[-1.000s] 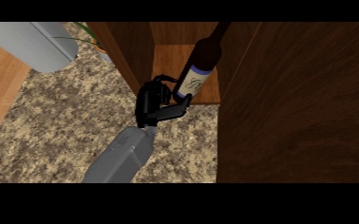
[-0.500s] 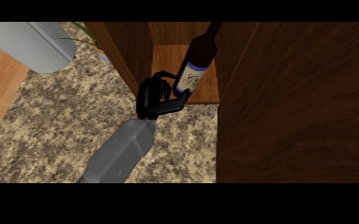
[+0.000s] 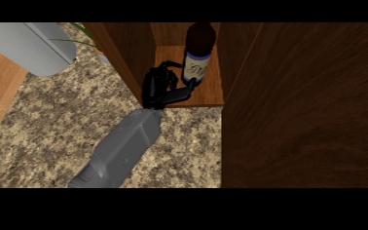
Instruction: Pick up the wine, place it into the cabinet and close the cabinet
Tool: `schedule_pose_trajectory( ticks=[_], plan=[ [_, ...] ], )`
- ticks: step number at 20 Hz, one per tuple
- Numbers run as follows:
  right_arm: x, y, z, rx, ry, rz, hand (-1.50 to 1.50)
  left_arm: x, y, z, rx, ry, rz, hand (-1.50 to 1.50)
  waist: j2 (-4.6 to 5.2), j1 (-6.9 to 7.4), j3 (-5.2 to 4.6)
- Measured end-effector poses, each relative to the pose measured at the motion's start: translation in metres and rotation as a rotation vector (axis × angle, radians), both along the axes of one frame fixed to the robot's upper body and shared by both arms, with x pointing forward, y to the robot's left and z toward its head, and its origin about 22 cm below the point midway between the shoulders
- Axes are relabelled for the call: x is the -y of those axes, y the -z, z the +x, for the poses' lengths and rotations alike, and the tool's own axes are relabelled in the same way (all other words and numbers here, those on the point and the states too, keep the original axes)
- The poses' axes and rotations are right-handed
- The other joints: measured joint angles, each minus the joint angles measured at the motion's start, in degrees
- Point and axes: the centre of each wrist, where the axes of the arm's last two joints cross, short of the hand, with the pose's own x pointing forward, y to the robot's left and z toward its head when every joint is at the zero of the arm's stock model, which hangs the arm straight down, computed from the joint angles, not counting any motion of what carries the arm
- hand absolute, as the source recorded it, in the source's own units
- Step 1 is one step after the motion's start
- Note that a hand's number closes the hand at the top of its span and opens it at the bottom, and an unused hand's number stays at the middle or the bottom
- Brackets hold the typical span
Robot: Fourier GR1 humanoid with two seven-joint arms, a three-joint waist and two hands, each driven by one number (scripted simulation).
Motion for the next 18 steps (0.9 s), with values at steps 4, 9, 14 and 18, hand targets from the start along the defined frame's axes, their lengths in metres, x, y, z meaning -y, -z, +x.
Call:
schedule_pose_trajectory(
  ticks=[4, 9, 14, 18],
  plan=[
    [-0.002, 0.005, 0.005, 0.002, -0.006, -0.01, -1.5, 0.004, -0.012, 0.011, 0.007, -0.008, -0.004, 1.5, 0.06, -0.17, 0.0],
    [-0.001, 0.006, 0.005, 0.011, -0.007, -0.007, -1.5, 0.002, -0.018, 0.022, -0.013, -0.019, 0.013, 1.5, 0.1, -0.23, 0.01],
    [-0.004, -0.001, 0.002, 0.014, -0.017, -0.005, -1.5, -0.006, -0.017, 0.029, -0.058, -0.04, 0.05, 1.5, 0.28, -0.69, 0.0],
    [-0.005, -0.002, 0.006, 0.012, -0.023, -0.001, -1.5, -0.011, -0.011, 0.028, -0.073, -0.06, 0.058, 1.5, 0.43, -1.11, -0.02]
  ],
)
